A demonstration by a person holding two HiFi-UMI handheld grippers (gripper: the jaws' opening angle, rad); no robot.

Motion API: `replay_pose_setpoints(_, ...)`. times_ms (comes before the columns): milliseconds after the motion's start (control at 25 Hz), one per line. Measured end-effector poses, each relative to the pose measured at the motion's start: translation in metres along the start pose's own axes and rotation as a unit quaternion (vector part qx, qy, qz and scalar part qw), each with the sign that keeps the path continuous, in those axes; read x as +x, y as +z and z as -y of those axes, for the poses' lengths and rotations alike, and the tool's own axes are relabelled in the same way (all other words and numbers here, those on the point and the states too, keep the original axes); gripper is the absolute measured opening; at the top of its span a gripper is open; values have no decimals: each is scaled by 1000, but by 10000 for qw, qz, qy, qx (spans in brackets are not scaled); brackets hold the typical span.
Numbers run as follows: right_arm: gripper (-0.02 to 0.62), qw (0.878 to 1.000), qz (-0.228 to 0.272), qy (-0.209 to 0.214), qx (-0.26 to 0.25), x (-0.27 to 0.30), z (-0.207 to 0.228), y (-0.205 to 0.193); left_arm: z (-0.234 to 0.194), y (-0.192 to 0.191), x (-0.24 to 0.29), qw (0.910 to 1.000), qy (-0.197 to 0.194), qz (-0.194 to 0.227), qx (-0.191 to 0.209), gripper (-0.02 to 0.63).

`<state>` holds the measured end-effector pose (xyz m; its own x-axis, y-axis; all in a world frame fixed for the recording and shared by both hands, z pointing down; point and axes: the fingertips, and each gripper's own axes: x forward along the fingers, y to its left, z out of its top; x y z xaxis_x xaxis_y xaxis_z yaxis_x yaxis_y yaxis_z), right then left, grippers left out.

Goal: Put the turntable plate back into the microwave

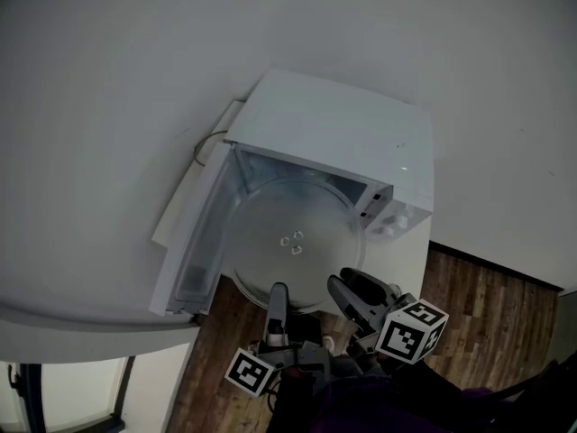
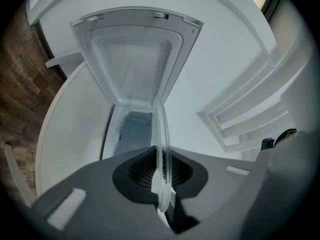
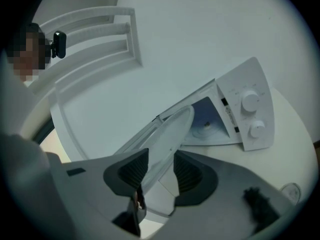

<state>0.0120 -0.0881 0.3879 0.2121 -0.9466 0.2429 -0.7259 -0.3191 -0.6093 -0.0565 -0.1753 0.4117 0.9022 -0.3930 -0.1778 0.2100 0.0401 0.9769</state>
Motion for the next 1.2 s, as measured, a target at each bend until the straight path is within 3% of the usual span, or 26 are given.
replay_pose_setpoints(240, 165, 9995, -252, -179, -104, 7, 12, -16, -23, 5, 0, 9998, 149, -60, -109, 34)
replay_pose_setpoints(600, 210, 9950, -370, -434, -824, 8, 26, -23, -46, 3, 7, 9986, 162, -312, -389, 37)
replay_pose_setpoints(960, 230, 9901, -242, -706, -1191, -1, 42, -23, -59, 7, 27, 9985, 105, -446, -299, 40)
replay_pose_setpoints(1200, 230, 9801, -887, -1020, -1452, -8, 60, -42, -67, 22, 55, 9991, -26, -232, -342, 34)
